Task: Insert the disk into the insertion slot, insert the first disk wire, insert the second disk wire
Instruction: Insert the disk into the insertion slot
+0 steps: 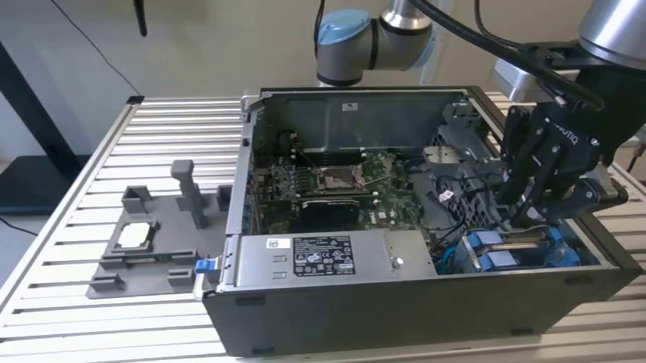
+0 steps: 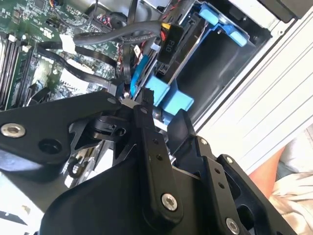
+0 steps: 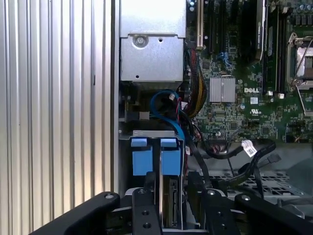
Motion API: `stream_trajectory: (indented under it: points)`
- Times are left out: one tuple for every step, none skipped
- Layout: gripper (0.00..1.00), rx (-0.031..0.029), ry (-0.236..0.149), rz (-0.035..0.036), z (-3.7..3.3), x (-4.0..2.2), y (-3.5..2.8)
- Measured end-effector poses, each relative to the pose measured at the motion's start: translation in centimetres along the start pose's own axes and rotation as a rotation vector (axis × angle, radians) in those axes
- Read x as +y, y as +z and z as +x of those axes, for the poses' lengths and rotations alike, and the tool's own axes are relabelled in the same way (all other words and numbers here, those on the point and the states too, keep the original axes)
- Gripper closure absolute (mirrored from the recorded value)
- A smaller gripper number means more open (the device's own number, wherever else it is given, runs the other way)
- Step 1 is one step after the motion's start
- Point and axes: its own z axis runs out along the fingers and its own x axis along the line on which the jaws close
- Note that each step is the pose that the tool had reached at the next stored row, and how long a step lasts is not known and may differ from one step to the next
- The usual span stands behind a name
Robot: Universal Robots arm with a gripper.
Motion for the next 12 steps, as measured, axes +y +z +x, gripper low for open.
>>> stream_trajectory:
  points:
    - [0.60, 0.0001, 0.000, 0.0000, -0.01, 0.01, -0.18]
    - [0.60, 0.0001, 0.000, 0.0000, -0.01, 0.02, -0.36]
    - [0.60, 0.0001, 0.000, 0.0000, -0.03, 0.02, -0.51]
    - [0.60, 0.0001, 0.000, 0.0000, -0.04, 0.03, -0.63]
    - [0.60, -0.0001, 0.000, 0.0000, -0.05, 0.03, -0.67]
    - [0.60, -0.0004, 0.000, 0.0000, -0.05, 0.03, -0.67]
    - [0.60, -0.0003, 0.000, 0.0004, -0.05, 0.03, -0.68]
    - [0.60, -0.0001, 0.000, 0.0023, -0.05, 0.03, -0.69]
    - [0.60, -0.0006, 0.000, 0.0070, -0.05, 0.04, -0.70]
    - [0.60, -0.0055, 0.000, 0.0166, -0.05, 0.03, -0.70]
    - [0.60, -0.0150, -0.001, 0.0288, -0.05, 0.03, -0.71]
    - [0.60, -0.0240, -0.001, 0.0408, -0.06, 0.03, -0.71]
